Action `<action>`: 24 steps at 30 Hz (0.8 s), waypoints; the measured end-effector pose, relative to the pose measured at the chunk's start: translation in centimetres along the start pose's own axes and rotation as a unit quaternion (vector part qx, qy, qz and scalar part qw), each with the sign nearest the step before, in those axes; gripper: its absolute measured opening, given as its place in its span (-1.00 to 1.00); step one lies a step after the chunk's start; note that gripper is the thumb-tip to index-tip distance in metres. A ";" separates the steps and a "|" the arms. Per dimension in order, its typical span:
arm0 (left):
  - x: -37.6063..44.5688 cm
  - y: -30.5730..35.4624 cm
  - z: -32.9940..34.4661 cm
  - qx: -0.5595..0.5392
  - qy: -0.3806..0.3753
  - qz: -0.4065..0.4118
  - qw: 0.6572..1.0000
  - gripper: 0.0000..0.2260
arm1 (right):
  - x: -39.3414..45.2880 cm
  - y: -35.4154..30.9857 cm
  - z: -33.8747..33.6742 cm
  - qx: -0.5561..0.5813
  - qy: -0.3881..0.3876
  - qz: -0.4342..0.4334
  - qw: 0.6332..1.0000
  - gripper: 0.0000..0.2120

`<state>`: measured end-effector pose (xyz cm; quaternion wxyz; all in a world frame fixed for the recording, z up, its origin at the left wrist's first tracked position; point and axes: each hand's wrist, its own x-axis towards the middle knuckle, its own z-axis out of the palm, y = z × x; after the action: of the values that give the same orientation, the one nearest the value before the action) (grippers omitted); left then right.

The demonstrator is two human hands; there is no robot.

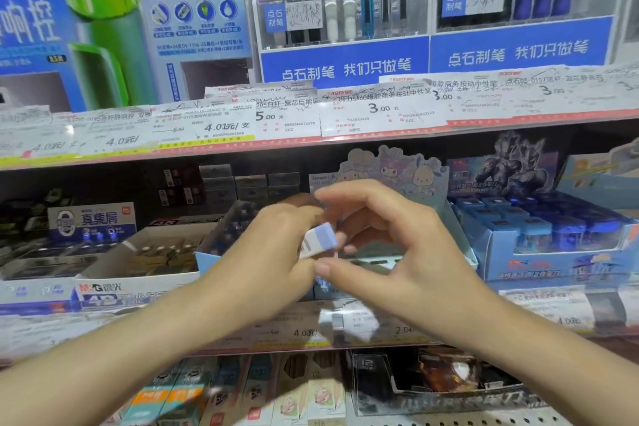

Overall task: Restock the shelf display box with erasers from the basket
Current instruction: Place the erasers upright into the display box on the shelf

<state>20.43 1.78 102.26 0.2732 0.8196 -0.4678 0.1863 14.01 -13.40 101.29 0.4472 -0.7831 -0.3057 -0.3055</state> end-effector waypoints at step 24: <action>-1.1 -0.6 0.6 -0.037 0.091 -0.037 0.994 -0.75 | 2.0 2.8 -2.8 0.027 0.047 0.104 0.993 -0.66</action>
<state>20.41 2.36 101.01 0.3518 0.8051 -0.4170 0.2327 16.79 -16.60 102.46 0.5115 -0.7831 -0.2089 -0.2855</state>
